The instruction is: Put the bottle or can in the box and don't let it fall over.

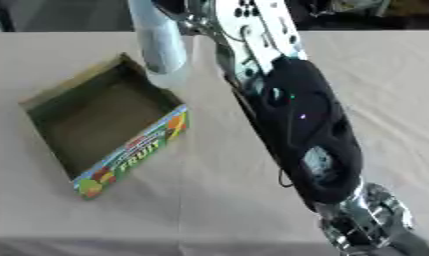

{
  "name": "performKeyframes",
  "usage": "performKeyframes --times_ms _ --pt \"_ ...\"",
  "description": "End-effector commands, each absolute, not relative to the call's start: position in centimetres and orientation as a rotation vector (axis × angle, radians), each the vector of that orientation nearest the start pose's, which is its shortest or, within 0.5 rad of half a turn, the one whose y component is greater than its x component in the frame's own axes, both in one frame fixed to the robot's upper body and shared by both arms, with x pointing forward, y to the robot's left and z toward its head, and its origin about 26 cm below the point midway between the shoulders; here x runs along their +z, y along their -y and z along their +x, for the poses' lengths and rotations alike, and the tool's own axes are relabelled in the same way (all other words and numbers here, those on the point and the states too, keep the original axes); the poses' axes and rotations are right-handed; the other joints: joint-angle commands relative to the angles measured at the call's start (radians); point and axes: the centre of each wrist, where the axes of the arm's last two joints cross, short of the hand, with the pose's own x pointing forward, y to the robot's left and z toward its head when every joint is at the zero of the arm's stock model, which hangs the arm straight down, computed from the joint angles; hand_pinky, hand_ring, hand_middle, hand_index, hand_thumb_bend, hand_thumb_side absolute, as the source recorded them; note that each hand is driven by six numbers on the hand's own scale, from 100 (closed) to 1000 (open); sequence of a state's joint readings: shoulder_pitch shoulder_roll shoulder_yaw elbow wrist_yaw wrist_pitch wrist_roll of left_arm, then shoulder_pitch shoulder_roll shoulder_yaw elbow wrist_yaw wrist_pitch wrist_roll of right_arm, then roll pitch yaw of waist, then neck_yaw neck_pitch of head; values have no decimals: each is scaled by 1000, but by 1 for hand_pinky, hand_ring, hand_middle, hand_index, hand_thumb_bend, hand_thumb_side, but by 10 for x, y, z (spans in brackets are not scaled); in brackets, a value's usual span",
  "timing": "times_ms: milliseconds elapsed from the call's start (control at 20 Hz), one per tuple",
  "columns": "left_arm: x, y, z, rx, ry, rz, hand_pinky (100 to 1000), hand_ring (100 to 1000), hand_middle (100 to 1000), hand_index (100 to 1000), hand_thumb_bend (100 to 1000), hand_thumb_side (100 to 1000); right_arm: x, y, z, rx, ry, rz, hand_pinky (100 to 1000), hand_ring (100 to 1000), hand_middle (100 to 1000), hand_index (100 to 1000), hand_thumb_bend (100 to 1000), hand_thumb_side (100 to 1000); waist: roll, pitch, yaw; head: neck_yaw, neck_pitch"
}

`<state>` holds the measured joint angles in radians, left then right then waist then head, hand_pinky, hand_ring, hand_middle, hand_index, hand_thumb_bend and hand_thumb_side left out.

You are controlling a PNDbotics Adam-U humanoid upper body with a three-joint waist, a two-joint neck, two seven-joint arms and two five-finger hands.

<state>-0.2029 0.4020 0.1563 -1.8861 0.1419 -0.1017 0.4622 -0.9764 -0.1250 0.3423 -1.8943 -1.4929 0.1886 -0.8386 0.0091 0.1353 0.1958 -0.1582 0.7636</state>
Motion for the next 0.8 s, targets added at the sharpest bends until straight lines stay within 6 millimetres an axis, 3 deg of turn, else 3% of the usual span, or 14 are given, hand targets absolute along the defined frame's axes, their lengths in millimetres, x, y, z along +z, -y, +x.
performKeyframes --times_ms 50,400,800 --pt "179 -330 301 278 2255 480 978 935 817 808 588 679 345 56 285 -71 1311 1238 100 100 107 979 205 988 3 -22 7 -12 6" --pt "178 -327 303 269 2251 452 982 936 817 808 579 685 339 25 279 50 1223 1232 100 100 109 976 197 1000 -3 -19 25 -21 6" --pt "179 -326 305 272 2256 441 983 937 818 807 585 683 327 11 283 72 1164 1229 100 100 100 972 199 1000 -5 -5 42 -32 6"
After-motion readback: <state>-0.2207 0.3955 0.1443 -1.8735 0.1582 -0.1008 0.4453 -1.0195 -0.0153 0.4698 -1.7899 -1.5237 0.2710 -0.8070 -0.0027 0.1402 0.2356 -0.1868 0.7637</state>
